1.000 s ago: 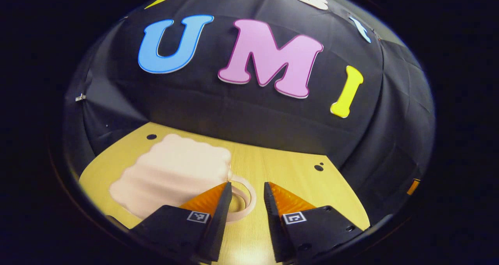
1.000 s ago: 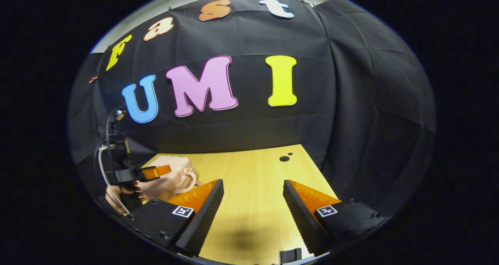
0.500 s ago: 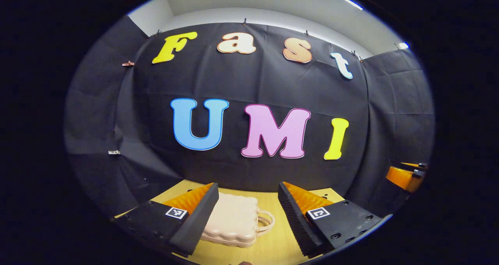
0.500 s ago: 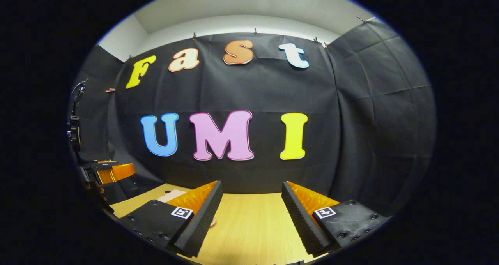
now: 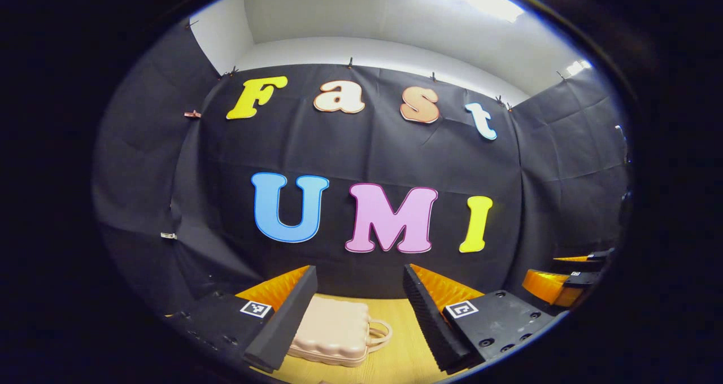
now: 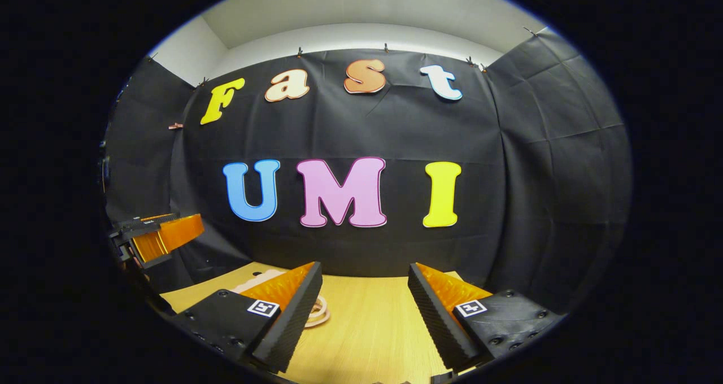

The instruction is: First open the suitcase, pack the skin care products into it, and then close the suitcase.

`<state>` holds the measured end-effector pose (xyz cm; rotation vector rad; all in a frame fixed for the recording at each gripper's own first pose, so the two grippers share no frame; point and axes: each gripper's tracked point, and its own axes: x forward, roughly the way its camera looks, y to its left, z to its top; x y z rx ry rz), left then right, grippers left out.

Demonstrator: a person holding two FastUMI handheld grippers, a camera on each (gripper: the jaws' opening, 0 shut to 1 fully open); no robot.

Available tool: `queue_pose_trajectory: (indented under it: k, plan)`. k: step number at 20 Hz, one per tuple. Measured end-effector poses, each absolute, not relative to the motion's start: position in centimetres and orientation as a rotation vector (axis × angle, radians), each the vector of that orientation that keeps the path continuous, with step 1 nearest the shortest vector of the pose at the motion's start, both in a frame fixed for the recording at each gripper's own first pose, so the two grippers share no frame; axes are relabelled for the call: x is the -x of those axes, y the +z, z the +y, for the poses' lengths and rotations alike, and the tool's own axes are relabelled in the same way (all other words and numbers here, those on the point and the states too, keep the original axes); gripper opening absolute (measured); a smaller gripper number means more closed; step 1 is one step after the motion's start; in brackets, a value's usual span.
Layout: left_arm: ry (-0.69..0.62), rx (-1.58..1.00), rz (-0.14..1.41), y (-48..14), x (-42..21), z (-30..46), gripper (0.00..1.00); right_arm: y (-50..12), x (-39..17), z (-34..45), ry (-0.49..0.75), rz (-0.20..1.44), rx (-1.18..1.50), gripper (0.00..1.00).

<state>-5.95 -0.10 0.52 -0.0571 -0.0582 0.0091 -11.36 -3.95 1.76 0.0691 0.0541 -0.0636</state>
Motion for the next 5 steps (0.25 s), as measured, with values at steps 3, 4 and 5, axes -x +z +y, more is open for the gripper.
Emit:
queue_pose_trajectory:
  k: [3, 4, 5]
  plan:
    - [-0.026, 0.064, -0.023, -0.2, 6.0, -1.7, 0.96, 2.1, 11.2, -4.2, -0.075, 0.038, -0.064, 0.97]
    - [-0.022, 0.057, -0.019, -0.4, 5.9, -1.4, 0.96, 2.0, 11.2, -4.4, -0.079, 0.040, -0.065, 0.97]
    - [-0.016, 0.042, -0.015, -0.5, 5.7, -1.1, 0.96, 1.9, 11.2, -4.6, -0.084, 0.041, -0.064, 0.97]
